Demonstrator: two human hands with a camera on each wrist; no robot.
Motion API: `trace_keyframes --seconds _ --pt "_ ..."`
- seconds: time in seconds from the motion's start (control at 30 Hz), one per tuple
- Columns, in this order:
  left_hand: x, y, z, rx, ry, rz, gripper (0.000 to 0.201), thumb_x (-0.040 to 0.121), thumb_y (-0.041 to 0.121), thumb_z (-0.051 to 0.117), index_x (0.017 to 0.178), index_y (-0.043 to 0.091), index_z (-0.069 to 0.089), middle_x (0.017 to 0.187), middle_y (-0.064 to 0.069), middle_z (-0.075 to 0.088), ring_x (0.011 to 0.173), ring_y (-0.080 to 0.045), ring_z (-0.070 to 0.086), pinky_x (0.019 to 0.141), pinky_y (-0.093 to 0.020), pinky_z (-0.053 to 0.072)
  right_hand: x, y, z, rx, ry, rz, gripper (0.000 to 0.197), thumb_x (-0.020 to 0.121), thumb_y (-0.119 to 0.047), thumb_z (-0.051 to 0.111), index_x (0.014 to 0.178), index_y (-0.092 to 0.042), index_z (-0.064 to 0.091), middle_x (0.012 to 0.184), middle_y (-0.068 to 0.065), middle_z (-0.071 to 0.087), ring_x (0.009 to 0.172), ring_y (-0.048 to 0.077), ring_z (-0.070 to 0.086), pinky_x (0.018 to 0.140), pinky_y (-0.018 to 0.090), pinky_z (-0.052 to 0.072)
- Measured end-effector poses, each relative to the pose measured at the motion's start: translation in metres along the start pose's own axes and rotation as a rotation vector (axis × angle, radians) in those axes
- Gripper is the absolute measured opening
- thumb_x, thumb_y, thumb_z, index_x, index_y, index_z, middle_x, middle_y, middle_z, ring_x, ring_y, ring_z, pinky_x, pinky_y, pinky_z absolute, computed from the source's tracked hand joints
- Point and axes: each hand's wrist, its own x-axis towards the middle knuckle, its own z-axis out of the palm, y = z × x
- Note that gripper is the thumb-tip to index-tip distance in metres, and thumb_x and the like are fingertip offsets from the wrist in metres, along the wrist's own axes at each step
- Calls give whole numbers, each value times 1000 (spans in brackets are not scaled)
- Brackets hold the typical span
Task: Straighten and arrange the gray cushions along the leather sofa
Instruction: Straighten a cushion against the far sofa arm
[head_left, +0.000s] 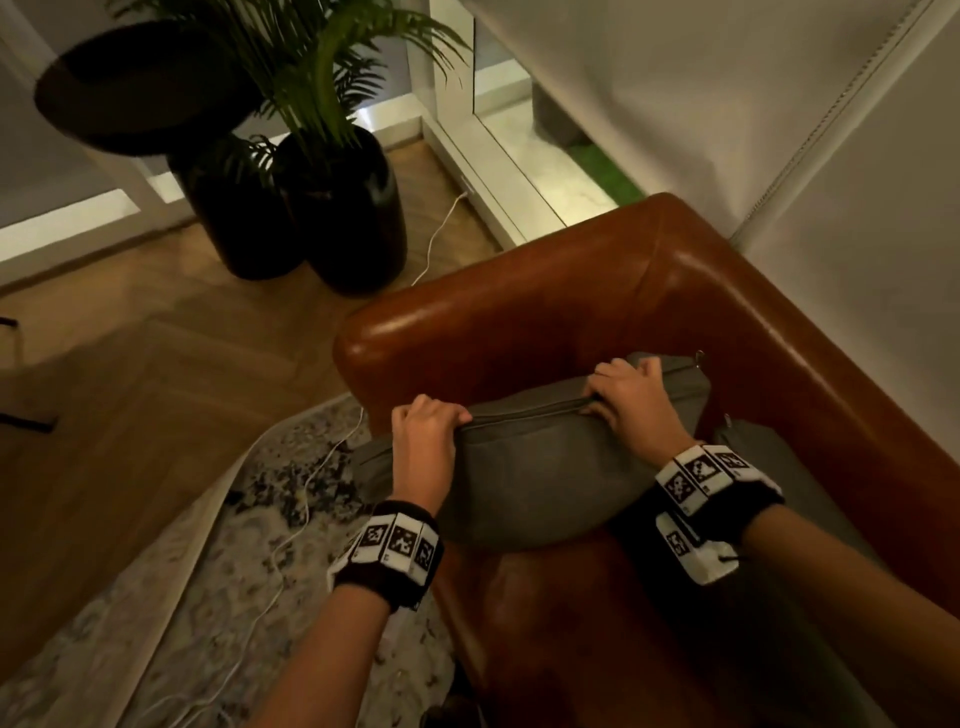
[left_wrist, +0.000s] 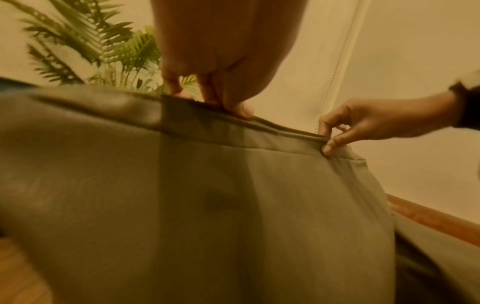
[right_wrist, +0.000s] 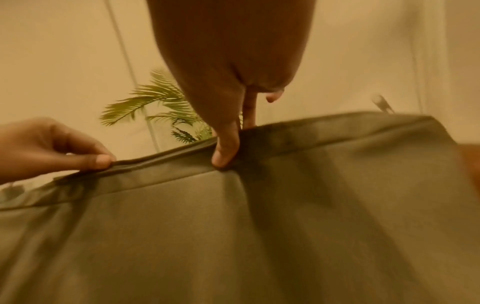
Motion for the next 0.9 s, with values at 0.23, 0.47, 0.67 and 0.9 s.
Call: trace_keyframes --seconds 0.23,0.47,0.67,0.9 --pt "12 -27 32 188 -376 -157 59 86 59 41 136 28 43 136 1 50 126 -23 44 100 -54 32 39 18 34 -2 -112 159 13 84 -21 62 96 -16 64 101 3 61 106 26 52 89 36 19" --pt "10 -80 44 117 -542 -327 53 93 41 47 142 23 37 149 -1 39 136 -21 34 107 -37 36 20 104 44 -121 -487 302 68 86 -33 59 144 -34 25 152 -15 16 144 23 9 106 66 7" --pt "12 -78 26 45 -434 -261 30 94 24 50 122 19 60 122 -4 63 113 -23 53 88 -38 49 33 122 9 -160 -194 207 23 82 -5 58 102 -14 63 106 9 67 100 29 55 85 42 32" --pt "16 -74 22 -15 -365 -316 26 94 17 48 116 16 62 116 -6 64 106 -23 55 85 -32 42 38 115 10 -117 -107 224 11 78 -10 63 85 -19 62 89 3 63 91 26 53 72 32 16"
